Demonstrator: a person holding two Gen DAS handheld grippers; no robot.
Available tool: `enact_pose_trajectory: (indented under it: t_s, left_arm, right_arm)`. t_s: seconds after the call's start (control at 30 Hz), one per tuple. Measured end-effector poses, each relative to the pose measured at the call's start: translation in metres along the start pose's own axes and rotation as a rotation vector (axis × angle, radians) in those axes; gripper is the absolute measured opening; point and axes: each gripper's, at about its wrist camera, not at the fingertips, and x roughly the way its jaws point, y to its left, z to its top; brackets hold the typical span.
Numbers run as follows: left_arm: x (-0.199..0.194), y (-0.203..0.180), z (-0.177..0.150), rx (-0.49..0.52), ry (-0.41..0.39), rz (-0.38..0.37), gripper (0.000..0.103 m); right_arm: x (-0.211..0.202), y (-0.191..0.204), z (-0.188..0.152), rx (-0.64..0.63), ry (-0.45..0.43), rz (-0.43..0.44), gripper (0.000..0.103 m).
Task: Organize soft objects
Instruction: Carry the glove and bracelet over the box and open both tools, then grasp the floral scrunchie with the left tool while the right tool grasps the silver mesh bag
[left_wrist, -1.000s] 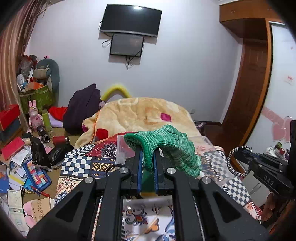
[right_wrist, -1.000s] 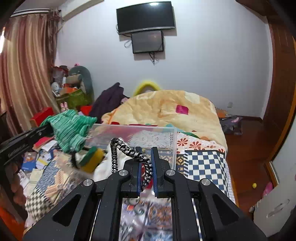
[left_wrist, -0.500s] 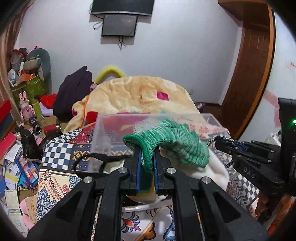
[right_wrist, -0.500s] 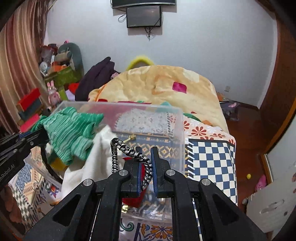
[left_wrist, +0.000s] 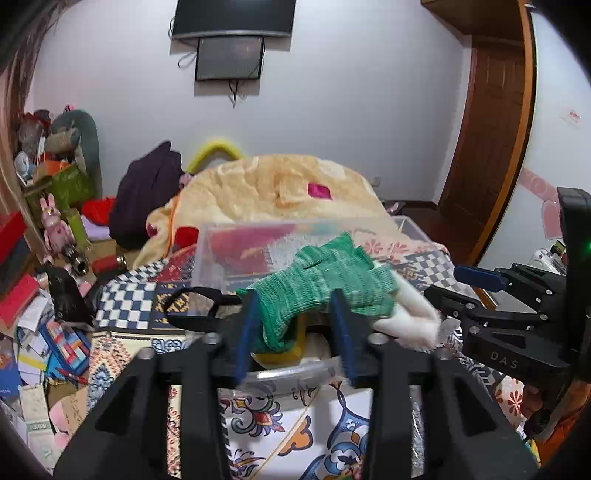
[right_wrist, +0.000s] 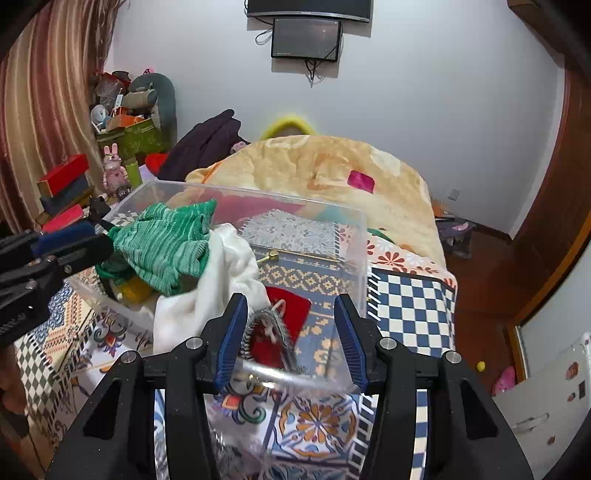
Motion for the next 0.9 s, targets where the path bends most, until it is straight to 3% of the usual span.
enact_pose_trajectory:
  t_s: [0.17,0.3,0.47,0.67,0.9]
  left_arm:
    - [-0.027,-0.004,0.001,0.014,-0.059,-0.010,0.067]
    - [-0.045,-0.005,0.000,0.019,-0.088,-0.025,0.078]
    - [-0.056,-0.004,-0.011,0.028,-0.080,-0.036,0.090]
    - [-0.056,-0.001,-0.033,0.014,-0.031,-0.045,0.091]
    - [-0.045,-0.001,-0.070,0.023,0.079,-0.038,0.091]
  right_arm:
    - [-0.019,-0.002,-0.002,0.006,-0.045,0.026,0.050]
    - [-0.039,-0.005,-0.006,0.025,-0.098,0.060,0.064]
    - [-0.053,-0.001,-0.017,0.041,-0.129,0.099,0.073]
    - [-0.050,0.015,-0.033,0.036,-0.101,0.140,0.075]
    - [-0.025,0.032,-0.063,0.037,0.020,0.189,0.075]
